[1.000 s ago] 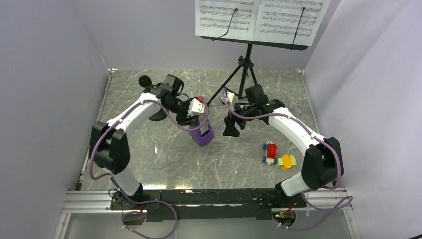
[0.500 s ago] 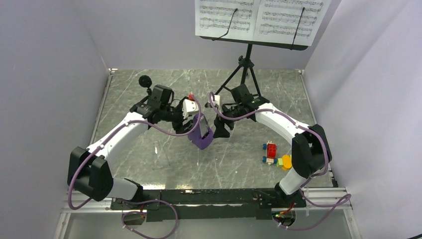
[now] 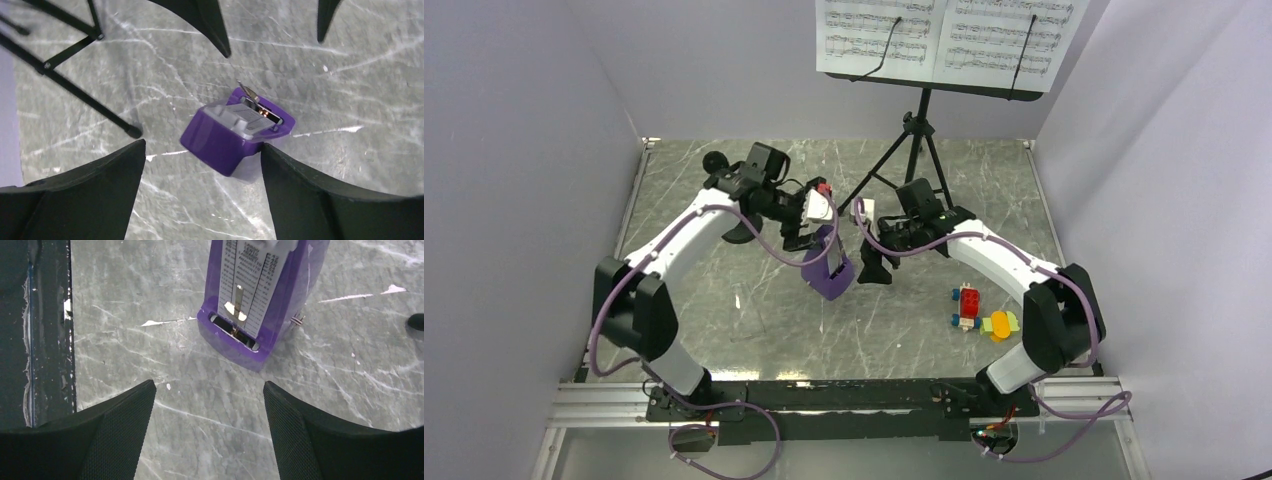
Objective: Pack up the instrument practice props
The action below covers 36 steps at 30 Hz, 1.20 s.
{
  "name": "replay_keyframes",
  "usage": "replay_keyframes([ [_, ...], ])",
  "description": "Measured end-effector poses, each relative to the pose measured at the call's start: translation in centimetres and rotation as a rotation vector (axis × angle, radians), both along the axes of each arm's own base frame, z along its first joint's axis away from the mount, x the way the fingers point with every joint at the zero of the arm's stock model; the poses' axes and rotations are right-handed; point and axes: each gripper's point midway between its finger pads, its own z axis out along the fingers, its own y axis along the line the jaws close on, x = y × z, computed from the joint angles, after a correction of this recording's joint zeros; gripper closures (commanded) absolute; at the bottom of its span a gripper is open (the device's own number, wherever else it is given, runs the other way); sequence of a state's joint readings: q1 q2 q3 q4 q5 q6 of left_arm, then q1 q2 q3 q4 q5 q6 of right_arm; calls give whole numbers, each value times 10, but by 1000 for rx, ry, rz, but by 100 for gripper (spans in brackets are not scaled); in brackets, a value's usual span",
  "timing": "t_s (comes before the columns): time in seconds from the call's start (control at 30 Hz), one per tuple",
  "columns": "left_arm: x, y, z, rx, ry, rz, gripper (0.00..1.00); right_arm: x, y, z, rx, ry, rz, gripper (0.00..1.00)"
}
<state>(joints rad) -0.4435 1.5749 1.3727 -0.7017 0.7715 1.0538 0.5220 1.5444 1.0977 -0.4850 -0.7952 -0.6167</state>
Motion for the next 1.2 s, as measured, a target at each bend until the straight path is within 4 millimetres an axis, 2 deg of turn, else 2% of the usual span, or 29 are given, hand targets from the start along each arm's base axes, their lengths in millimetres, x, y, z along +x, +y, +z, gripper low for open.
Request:
replay_keyframes([
  [0.2,-1,-13,-17,75,7,-217,16,1,-16,8,9,-6,-36,17],
  [0.33,-15,-16,-30,119,34,-332,23,2,-25,10,6,2,-58,17],
  [0.43,-26,-18,-34,135,47,-393,31,2,-29,9,4,14,-68,17],
  [0.5,-28,-20,-34,136,48,-406,37,0,-30,7,2,21,-68,18],
  [0.67,-29,-19,-33,108,81,-350,39,-5,-31,4,-4,34,-56,19],
  [0.8,-34,-10,-32,67,90,-242,43,-11,-32,4,-2,42,-24,19],
  [0.87,-38,-3,-31,51,105,-167,41,-12,-31,5,2,37,-10,19],
  [1.03,-45,5,-31,3,142,-2,21,-5,-24,5,18,56,14,21],
  [1.2,-48,10,-30,-24,156,89,16,0,-14,2,39,64,34,24],
])
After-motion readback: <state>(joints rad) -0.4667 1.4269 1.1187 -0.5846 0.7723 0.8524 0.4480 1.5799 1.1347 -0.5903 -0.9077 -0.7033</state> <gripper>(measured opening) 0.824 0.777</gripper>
